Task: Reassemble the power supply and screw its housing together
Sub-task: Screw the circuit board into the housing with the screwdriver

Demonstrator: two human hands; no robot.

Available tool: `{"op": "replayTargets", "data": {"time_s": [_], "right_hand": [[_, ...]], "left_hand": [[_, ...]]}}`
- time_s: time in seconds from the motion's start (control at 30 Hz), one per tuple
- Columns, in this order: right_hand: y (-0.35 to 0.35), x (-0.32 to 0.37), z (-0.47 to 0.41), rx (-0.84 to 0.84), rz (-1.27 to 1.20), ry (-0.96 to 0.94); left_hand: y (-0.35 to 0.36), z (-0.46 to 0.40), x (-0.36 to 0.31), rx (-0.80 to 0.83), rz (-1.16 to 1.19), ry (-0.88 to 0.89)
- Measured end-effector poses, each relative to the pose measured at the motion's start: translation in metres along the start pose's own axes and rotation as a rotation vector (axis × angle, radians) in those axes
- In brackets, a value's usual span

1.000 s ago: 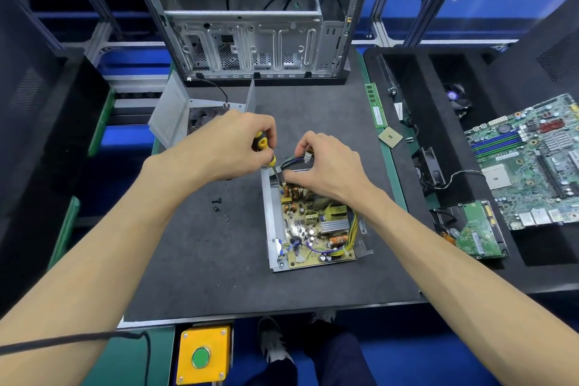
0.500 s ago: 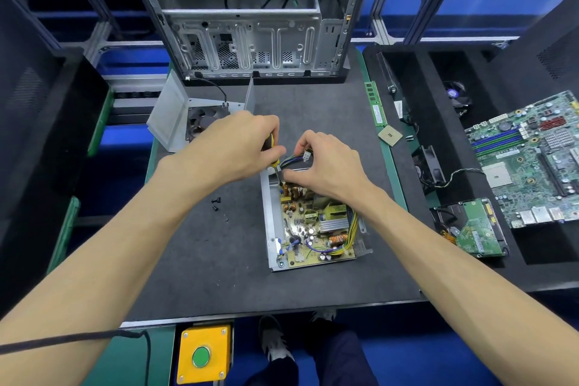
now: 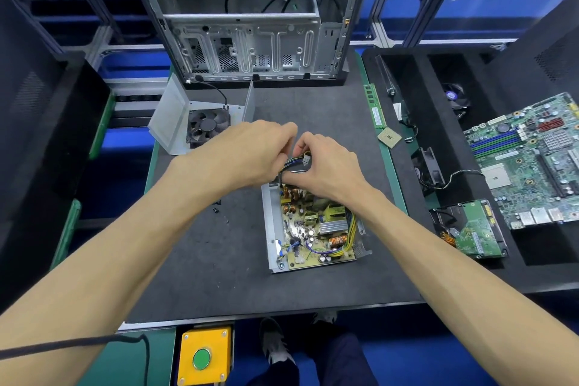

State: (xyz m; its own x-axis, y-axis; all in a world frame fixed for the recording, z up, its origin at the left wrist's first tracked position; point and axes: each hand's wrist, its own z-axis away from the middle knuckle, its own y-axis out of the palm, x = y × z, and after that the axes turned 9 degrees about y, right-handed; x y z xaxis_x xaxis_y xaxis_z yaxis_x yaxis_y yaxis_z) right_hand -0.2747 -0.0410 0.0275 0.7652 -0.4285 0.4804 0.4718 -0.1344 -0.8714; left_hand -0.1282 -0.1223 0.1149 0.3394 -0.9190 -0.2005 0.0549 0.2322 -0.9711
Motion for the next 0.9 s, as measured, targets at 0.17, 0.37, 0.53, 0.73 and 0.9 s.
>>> {"op": "replayTargets", "data": {"time_s": [0.17, 0.37, 0.53, 0.73, 0.9], "right_hand": [[0.000, -0.001, 0.000, 0.004, 0.012, 0.008], [0.001, -0.002, -0.001, -0.010, 0.011, -0.010], [0.001, -0.002, 0.000, -0.012, 0.011, -0.023], [0.001, -0.002, -0.001, -0.001, 0.007, -0.008], [0.000, -0.001, -0.002, 0.006, 0.011, -0.015]], "left_hand": [[-0.001, -0.002, -0.007, 0.011, -0.092, -0.028], [-0.003, -0.006, -0.012, 0.082, -0.085, -0.007], [-0.003, -0.003, -0.014, 0.076, -0.088, -0.038], [0.000, -0.005, -0.012, 0.017, -0.201, -0.082], [-0.002, -0.005, -0.009, 0.061, -0.030, -0.037]]}}
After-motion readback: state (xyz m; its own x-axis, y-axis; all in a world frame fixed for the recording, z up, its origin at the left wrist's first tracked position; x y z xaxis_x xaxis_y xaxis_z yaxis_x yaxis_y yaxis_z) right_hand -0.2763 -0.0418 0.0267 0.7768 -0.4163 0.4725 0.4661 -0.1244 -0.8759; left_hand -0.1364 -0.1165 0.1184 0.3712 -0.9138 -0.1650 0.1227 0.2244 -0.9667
